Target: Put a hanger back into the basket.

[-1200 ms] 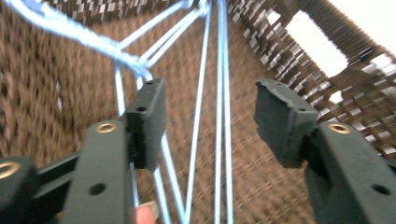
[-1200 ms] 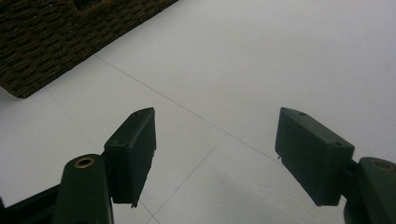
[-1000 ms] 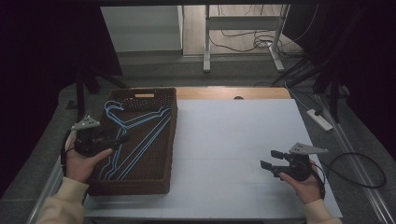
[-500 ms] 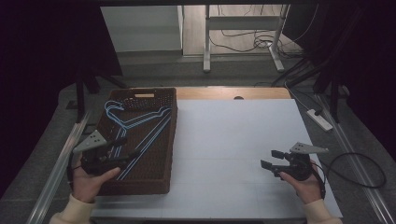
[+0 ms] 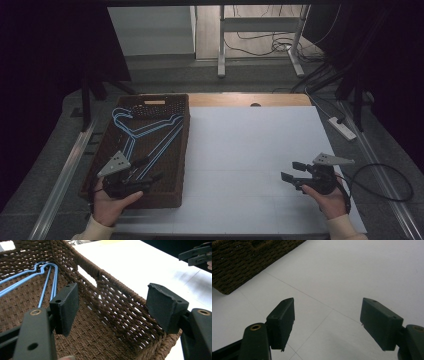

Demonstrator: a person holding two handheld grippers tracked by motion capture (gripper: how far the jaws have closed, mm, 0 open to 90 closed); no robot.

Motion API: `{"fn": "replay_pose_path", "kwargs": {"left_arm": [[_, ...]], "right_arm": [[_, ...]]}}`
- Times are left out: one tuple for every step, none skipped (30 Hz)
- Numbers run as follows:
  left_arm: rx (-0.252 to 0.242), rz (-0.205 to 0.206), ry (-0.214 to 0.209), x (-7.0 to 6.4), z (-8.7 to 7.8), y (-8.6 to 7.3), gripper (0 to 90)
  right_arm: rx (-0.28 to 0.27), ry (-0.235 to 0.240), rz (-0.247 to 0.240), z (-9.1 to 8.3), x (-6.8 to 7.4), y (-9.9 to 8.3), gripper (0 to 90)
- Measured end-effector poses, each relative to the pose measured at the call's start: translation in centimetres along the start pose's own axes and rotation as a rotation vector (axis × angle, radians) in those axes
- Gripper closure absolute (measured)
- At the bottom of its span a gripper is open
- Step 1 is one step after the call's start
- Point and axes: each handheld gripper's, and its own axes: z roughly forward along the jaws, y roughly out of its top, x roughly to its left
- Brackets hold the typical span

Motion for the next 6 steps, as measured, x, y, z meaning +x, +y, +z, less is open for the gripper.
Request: {"fn": "replay_pose_path", "kwargs": {"left_arm": [[-0.001, -0.003, -0.001, 0.0, 0.08, -0.08, 27.4], [0.0, -0.004, -0.005, 0.01, 0.18, -0.16, 27.4], [0.002, -0.005, -0.006, -0.02, 0.25, -0.21, 27.4], [0.002, -0.006, -0.007, -0.03, 0.33, -0.26, 27.4], [0.005, -0.008, -0.012, -0.03, 0.4, -0.33, 27.3], [0.005, -0.008, -0.012, -0.03, 0.4, -0.33, 27.4]], "right_arm": [[0.001, 0.001, 0.0, -0.02, 0.0, 0.0, 28.7], [0.001, -0.001, -0.001, -0.05, 0.02, 0.01, 28.7], [0.001, -0.001, -0.001, -0.09, 0.03, 0.04, 28.7], [0.0, -0.002, 0.0, -0.12, 0.03, 0.06, 28.7], [-0.001, -0.002, -0.001, -0.16, 0.03, 0.09, 28.7], [-0.003, -0.004, -0.002, -0.19, 0.03, 0.11, 28.7]]}}
